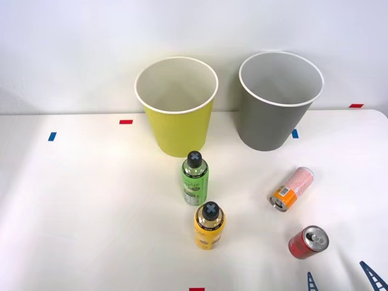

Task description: Put cans in the gray bin, plastic bottles in the light green bin

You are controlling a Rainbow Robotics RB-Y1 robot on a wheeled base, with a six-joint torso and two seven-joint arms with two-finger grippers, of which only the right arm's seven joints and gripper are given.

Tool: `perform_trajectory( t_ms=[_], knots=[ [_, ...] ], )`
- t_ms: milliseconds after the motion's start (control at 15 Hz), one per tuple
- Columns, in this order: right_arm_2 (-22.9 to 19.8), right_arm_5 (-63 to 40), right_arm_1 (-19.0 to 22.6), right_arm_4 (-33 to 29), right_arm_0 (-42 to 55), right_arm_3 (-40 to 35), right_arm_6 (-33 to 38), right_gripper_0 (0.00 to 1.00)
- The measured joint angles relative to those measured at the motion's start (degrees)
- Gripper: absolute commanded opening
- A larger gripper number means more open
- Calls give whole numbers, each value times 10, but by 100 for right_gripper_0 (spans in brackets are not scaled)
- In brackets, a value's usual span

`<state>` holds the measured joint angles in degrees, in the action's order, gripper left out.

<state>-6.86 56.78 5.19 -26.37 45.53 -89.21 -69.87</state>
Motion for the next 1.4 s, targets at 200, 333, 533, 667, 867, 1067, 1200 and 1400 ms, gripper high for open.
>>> perform_trajectory(
  t_ms=[200,333,533,667,867,1067,1200,1400],
  knots=[
    [0,0,0,0,0,0,0,100],
    [0,0,0,0,0,0,0,100],
    [0,0,0,0,0,0,0,100],
    [0,0,0,0,0,0,0,100],
    [0,0,0,0,0,0,0,100],
    [0,0,0,0,0,0,0,100],
    [0,0,0,0,0,0,0,100],
    [0,0,0,0,0,0,0,100]
  ],
)
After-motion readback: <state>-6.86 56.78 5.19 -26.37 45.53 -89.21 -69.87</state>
